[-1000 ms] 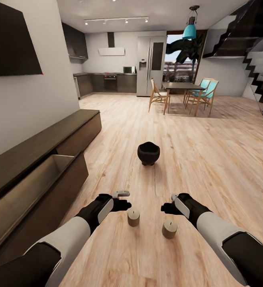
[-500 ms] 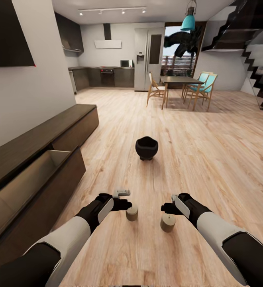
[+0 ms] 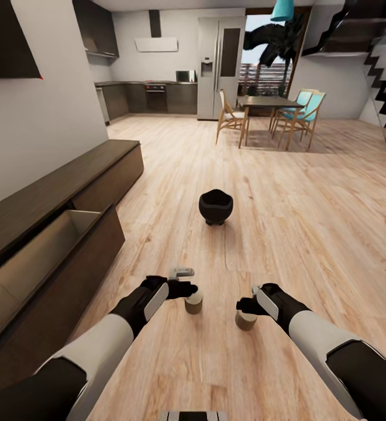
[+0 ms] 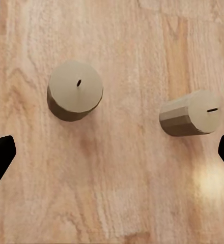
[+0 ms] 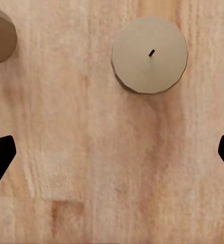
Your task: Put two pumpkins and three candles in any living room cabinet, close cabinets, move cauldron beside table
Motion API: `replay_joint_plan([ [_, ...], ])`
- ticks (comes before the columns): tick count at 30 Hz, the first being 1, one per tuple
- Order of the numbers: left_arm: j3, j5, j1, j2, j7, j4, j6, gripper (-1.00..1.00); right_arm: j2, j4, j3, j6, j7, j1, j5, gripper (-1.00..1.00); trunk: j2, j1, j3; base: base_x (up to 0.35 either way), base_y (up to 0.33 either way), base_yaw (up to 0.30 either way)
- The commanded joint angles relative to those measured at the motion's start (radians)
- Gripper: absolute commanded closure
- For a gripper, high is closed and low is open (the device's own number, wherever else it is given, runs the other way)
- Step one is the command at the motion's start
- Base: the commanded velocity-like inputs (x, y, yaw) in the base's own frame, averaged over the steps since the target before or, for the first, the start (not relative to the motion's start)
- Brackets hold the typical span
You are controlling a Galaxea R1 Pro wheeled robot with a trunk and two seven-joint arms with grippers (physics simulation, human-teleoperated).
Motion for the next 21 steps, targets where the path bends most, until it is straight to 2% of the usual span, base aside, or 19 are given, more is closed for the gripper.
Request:
replay_joint_plan([
  [1,-0.002,0.010,-0.001,0.000,0.004,-0.031,0.004,-1.00,-0.001,-0.003,0.007,0.005,-0.008,0.000,-0.011,-1.00,-0.001,0.000,-0.005,0.000,0.000,0.000],
  [10,-0.002,0.018,0.007,0.000,0.006,-0.216,0.016,-1.00,-0.001,-0.003,0.009,0.005,-0.007,0.000,-0.010,-1.00,-0.003,0.004,-0.040,0.000,0.000,0.000],
  [17,-0.001,0.017,0.011,0.000,0.008,-0.342,0.090,-1.00,-0.001,-0.003,0.009,0.004,-0.006,0.000,-0.009,-1.00,-0.004,0.007,-0.067,0.000,0.000,0.000],
  [19,0.000,0.015,0.011,0.000,0.009,-0.411,0.119,-1.00,-0.001,-0.003,0.009,0.003,-0.008,0.000,-0.009,-1.00,-0.005,0.008,-0.074,0.000,0.000,0.000],
  [21,0.000,0.016,0.011,0.000,0.013,-0.429,0.125,-1.00,-0.001,-0.003,0.009,0.003,-0.009,0.000,-0.009,-1.00,-0.005,0.009,-0.082,0.000,0.000,0.000],
])
